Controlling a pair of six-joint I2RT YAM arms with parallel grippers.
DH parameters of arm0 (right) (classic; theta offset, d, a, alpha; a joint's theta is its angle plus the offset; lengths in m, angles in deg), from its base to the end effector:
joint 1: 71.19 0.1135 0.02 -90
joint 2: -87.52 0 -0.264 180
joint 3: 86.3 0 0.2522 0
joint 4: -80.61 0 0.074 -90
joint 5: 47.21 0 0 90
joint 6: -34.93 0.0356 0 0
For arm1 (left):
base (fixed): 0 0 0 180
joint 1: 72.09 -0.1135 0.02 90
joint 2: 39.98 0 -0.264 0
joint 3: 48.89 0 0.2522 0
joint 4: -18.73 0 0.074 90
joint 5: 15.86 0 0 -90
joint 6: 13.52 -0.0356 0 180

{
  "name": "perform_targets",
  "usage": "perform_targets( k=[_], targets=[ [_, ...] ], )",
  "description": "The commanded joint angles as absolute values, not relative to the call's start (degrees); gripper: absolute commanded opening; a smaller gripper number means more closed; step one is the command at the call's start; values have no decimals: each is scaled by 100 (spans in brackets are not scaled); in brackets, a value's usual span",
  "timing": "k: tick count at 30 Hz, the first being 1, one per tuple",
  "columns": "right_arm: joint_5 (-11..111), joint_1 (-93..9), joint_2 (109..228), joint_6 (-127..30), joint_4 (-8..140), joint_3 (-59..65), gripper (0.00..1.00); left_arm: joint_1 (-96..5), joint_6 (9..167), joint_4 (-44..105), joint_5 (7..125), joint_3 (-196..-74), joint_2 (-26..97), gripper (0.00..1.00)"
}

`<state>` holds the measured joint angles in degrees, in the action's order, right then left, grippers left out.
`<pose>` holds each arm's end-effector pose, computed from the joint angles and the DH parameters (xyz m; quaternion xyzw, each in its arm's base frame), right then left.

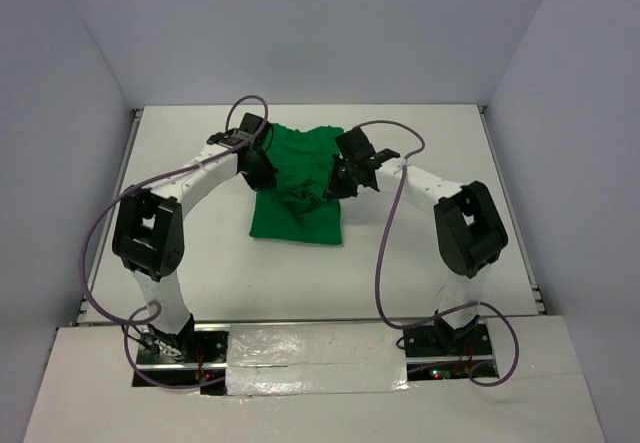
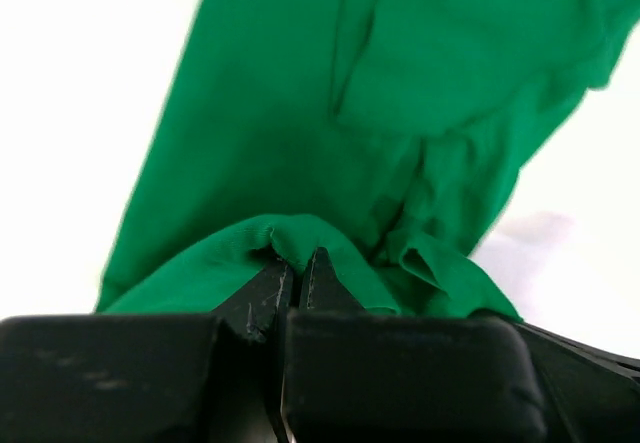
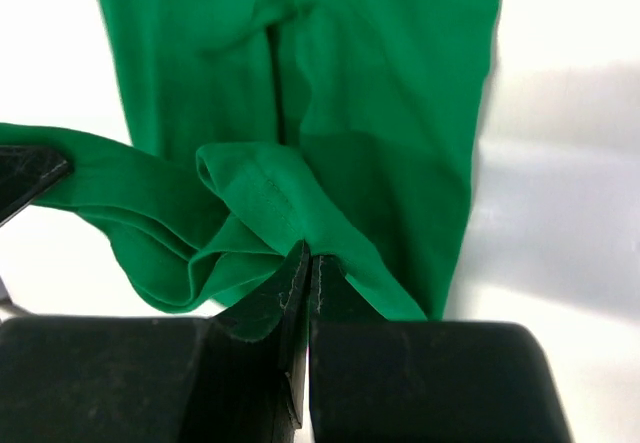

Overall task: Fold and stack the t-shirts
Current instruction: Fold the folded rectangular tshirt in 1/3 of the way

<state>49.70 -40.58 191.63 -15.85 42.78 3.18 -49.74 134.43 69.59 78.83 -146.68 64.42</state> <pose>0.3378 0.2048 0.2191 0.0516 0.9439 0.2306 0.2307 0.3665 -0.1475 0.2479 -0.3041 0.9098 -0.1504 0.2392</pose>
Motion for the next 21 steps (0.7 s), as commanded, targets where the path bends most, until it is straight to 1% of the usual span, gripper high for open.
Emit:
perform_targets(
  k=[1, 2, 3, 4, 5, 6, 7, 8, 9, 11, 14, 17, 20, 21],
  targets=[
    [5026, -4148, 19464, -1632, 4294, 726, 0, -5108, 13220, 6905, 7854, -14939, 6758, 0],
    [5043, -4165, 19500, -1597, 4303, 752, 1, -5117, 13211, 6862, 7845, -14966, 6820, 0],
    [5043, -4192, 19553, -1579, 4330, 770, 10, -5126, 13176, 6870, 7819, -14992, 6899, 2],
    [5043, -4201, 19579, -1561, 4321, 831, 18, -5143, 13150, 6931, 7853, -15114, 7092, 8],
    [5043, -4236, 19623, -1544, 4330, 849, 28, -5143, 13141, 7045, 7880, -15220, 7207, 14],
    [5052, -4262, 19615, -1517, 4347, 849, 56, -5152, 13150, 7342, 7950, -15447, 7321, 46],
    [5052, -4280, 19545, -1491, 4382, 832, 76, -5152, 13115, 7423, 8064, -15519, 7470, 64],
    [5000, -4280, 19492, -1491, 4383, 814, 81, -5152, 13097, 7511, 8126, -15572, 7489, 95],
    [4947, -4280, 19431, -1491, 4374, 779, 86, -5152, 13045, 7494, 8196, -15590, 7411, 99],
    [4842, -4280, 19150, -1500, 4347, 700, 93, -5152, 13001, 7459, 8380, -15564, 7235, 99],
    [4639, -4289, 18606, -1491, 4409, 367, 94, -5152, 13000, 7564, 8802, -15467, 6743, 99],
    [4612, -4280, 18069, -1456, 4514, -125, 94, -5152, 13062, 7626, 9013, -15047, 6146, 99],
    [4875, -4262, 17463, -1228, 4830, -1002, 93, -5126, 13088, 7460, 8839, -14204, 5460, 98],
    [5129, -4254, 17148, -1105, 5144, -1579, 92, -5117, 13080, 7354, 8725, -13619, 5093, 96]
  ],
)
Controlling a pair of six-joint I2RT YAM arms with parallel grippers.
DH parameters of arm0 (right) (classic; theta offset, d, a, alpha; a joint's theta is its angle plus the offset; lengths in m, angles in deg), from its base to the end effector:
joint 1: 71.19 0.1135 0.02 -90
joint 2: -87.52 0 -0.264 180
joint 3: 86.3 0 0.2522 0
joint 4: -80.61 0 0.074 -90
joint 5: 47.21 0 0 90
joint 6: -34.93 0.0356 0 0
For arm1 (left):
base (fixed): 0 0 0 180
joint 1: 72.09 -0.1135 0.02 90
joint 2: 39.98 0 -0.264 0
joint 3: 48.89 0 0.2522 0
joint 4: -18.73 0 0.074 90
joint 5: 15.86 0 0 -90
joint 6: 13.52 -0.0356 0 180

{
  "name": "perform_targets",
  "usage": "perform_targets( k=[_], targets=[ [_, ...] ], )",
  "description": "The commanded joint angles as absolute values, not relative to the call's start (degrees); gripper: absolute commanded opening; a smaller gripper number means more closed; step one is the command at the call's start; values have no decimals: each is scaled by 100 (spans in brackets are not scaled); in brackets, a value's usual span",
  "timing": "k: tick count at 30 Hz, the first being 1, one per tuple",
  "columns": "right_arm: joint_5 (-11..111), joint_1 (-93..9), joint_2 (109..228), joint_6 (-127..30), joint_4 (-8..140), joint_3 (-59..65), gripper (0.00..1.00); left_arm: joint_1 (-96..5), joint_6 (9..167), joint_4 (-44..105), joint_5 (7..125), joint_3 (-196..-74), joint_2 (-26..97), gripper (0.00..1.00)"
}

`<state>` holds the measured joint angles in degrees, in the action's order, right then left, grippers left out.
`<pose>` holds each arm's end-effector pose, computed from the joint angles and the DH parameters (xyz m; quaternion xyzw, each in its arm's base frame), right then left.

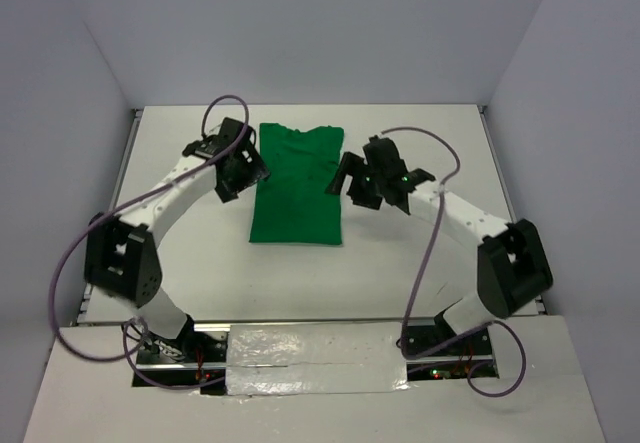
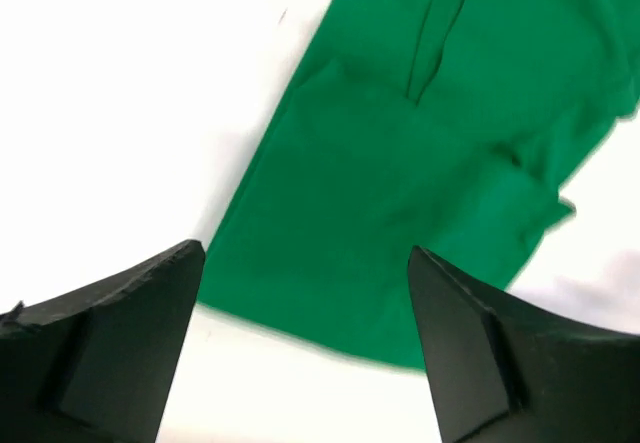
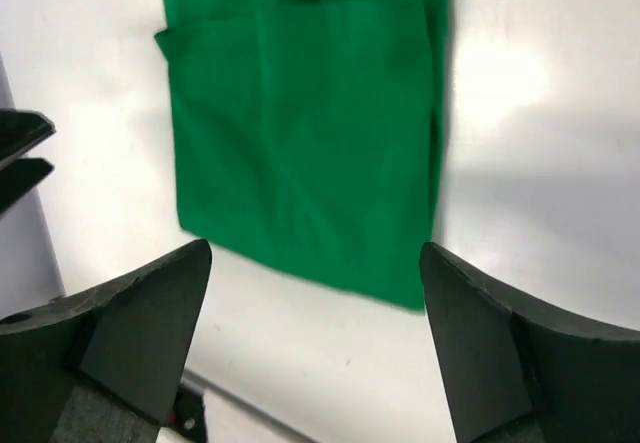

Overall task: Fold and stack the t-shirts
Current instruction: Fold the folded rectangular tshirt in 1/3 of the way, then grab one side of the 2/3 rectangular tshirt with both arms

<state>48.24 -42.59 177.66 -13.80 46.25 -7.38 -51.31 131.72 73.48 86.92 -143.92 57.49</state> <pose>0.3010 0.1679 0.2503 0.0842 0.9211 0.2523 0.2843 0.3442 -0.1222 0.2731 -0.3124 0.9012 -0.0887 0.2869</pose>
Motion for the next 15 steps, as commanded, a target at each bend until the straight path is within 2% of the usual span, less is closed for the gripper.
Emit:
perform_targets(
  k=[1, 3, 7, 11, 15],
  targets=[
    [5270, -4254, 16997, -808, 5339, -1864, 91, -5108, 13088, 7084, 8585, -13299, 4889, 94],
    [5569, -4210, 16742, -491, 5760, -2714, 90, -5100, 13132, 6696, 8023, -12353, 4364, 89],
    [5834, -4087, 16407, 282, 6658, -3527, 89, -5117, 13351, 5389, 7205, -10874, 3702, 88],
    [5957, -4043, 16565, 749, 7273, -3896, 87, -5117, 13615, 4727, 6685, -10379, 3481, 86],
    [5913, -4051, 16854, 1293, 7843, -4099, 85, -5108, 13852, 4427, 6859, -10141, 3472, 83]
  ],
)
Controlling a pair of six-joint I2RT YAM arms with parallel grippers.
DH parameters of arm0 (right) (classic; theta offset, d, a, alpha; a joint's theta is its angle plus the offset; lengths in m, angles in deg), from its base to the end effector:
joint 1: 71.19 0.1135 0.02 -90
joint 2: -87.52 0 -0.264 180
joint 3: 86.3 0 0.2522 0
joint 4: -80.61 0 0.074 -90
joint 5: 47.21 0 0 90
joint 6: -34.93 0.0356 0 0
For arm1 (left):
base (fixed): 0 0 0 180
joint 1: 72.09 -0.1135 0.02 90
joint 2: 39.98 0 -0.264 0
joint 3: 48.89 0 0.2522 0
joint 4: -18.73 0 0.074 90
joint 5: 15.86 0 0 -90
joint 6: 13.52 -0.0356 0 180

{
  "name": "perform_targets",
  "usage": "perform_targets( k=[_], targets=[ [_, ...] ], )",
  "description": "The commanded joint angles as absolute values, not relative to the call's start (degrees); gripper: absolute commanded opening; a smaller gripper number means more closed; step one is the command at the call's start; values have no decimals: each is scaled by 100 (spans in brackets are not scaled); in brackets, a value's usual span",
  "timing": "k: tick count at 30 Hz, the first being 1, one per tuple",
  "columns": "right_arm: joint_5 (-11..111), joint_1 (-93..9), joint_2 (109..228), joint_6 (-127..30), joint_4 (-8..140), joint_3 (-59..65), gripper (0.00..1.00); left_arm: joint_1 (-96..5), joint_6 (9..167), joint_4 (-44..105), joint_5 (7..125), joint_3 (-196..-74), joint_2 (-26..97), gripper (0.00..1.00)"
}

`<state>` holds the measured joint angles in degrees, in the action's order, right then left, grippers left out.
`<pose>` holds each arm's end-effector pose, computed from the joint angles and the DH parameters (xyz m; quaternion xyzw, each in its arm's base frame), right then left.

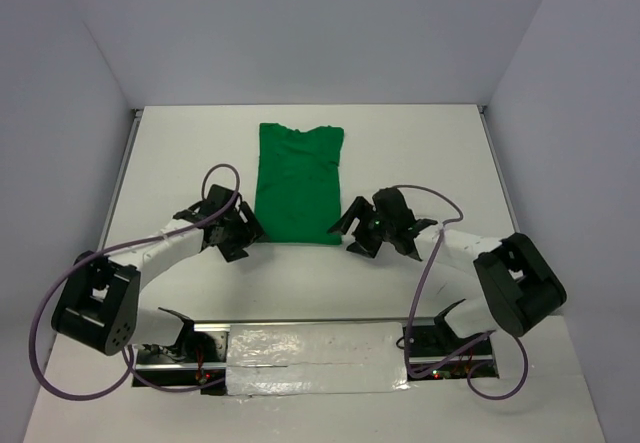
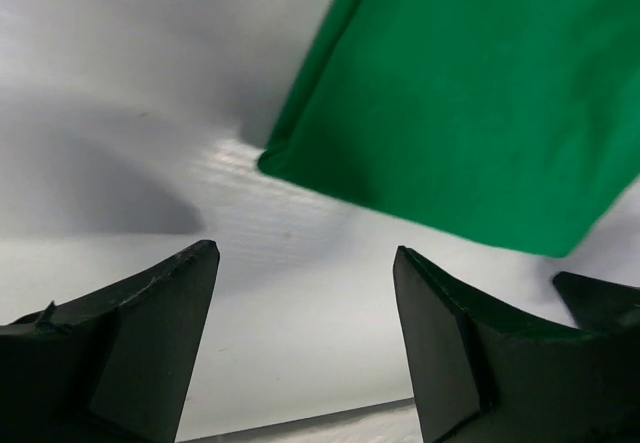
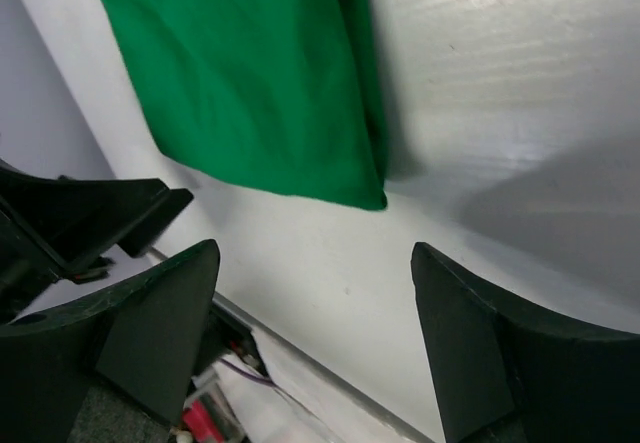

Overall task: Fold and stack the t-shirts
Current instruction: Grab one side of the 2/3 rectangular tshirt with both arms

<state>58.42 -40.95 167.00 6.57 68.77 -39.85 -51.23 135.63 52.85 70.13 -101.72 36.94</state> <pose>0.2198 0.1392 0.1592 0.1973 0.8949 0.3605 0.1741 0.2310 -0.0907 0.1746 -0.3062 0.9112 -0.2017 0.1880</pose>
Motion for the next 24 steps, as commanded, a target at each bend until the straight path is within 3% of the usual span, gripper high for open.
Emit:
perform_targets(
  k=[1, 9, 17, 24],
  targets=[
    [5905, -4051, 16916, 1382, 7941, -4134, 84, -5108, 13905, 4348, 6913, -10080, 3472, 82],
    [5949, -4051, 17365, 1822, 8451, -4301, 77, -5205, 14222, 3460, 6896, -9570, 3885, 74],
    [5799, -4016, 17646, 1937, 8566, -4354, 66, -5293, 14284, 3055, 7018, -9394, 4096, 52],
    [5764, -3955, 17971, 2086, 8795, -4354, 37, -5354, 14222, 3056, 7133, -9403, 4263, 35]
  ],
)
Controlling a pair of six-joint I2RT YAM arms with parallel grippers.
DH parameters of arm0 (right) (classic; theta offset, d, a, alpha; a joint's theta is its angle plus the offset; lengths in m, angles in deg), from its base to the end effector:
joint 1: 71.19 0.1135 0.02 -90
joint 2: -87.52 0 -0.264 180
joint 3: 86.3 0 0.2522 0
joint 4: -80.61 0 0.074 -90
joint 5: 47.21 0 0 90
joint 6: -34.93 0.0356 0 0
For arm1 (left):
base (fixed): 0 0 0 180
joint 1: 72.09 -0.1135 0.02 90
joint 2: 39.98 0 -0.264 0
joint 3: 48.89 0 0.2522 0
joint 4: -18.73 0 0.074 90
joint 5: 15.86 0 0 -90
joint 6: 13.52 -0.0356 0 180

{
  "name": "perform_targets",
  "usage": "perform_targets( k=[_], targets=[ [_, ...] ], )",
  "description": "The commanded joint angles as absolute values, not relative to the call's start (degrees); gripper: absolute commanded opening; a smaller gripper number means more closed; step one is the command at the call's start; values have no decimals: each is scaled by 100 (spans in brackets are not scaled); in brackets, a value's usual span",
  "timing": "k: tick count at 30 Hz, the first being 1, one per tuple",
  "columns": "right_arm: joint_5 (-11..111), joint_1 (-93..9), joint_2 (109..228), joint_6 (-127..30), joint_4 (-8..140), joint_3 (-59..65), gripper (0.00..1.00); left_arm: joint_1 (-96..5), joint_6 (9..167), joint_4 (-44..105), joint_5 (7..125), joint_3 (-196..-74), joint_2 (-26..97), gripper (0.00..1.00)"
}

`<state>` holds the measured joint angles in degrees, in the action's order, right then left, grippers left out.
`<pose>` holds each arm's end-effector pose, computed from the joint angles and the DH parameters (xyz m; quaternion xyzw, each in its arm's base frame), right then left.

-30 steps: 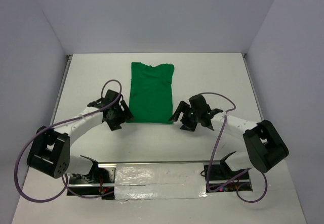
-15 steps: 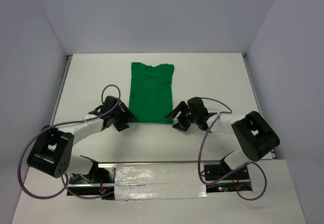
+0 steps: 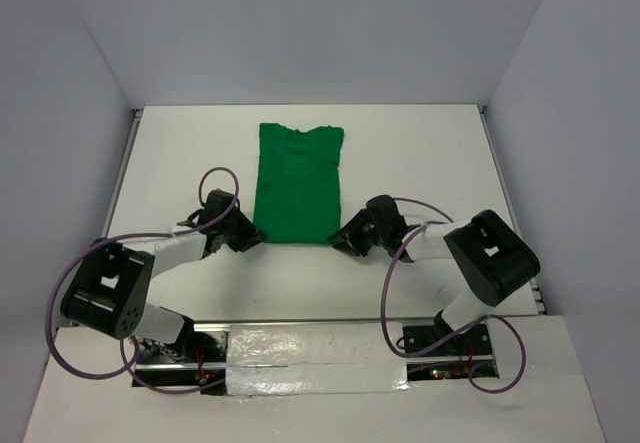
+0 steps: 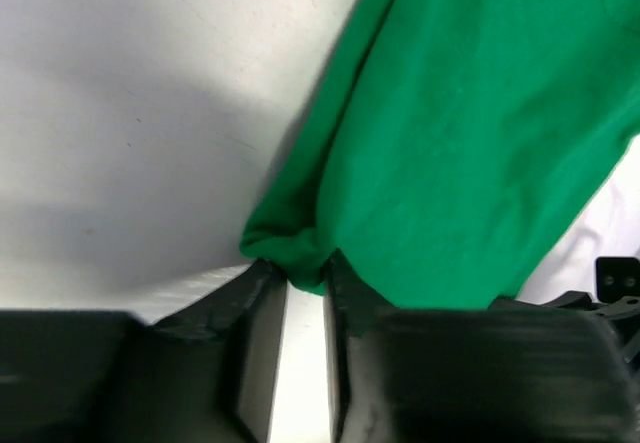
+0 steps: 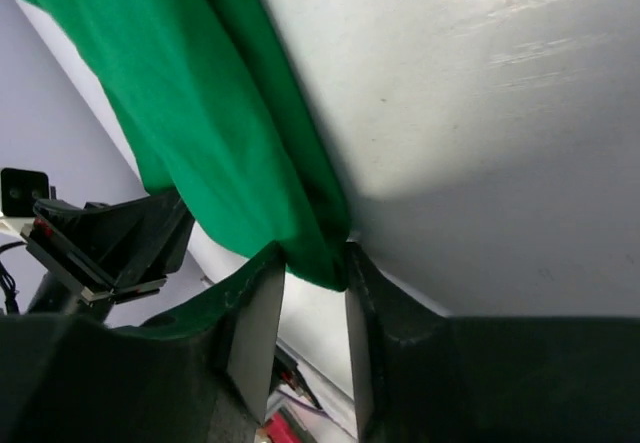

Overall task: Fold and stack the t-shirts
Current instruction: Grab one side of the 2/3 rectangular tshirt with both arms

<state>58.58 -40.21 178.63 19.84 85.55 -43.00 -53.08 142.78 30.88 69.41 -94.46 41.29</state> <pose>0.2298 0.1493 0.1169 0.2887 0.8626 0.3919 0.1381 0.2432 -0.0869 0.1461 -0.3603 0.8600 -0.2718 0.2381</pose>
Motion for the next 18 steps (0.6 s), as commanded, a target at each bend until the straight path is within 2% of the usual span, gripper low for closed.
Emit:
perform_targets(
  k=[1, 2, 4, 5, 6, 10, 18],
  targets=[
    [5764, -3946, 17989, 2095, 8821, -4362, 32, -5354, 14213, 3056, 7124, -9403, 4298, 32],
    [5755, -3955, 17998, 2095, 8812, -4354, 24, -5354, 14205, 3073, 7133, -9411, 4325, 29],
    [5738, -3955, 17989, 2051, 8743, -4301, 14, -5363, 14178, 3082, 7098, -9420, 4360, 14],
    [5694, -3955, 17971, 2008, 8690, -4275, 3, -5354, 14143, 3143, 7080, -9464, 4369, 2],
    [5676, -3946, 17945, 1972, 8654, -4266, 0, -5354, 14108, 3196, 7063, -9490, 4369, 0],
    [5597, -3955, 17525, 1631, 8173, -4231, 0, -5346, 13976, 3784, 7001, -9649, 4194, 0],
    [5474, -3893, 15908, 926, 6748, -4626, 0, -5082, 14063, 5576, 6825, -9500, 2613, 0]
  ],
)
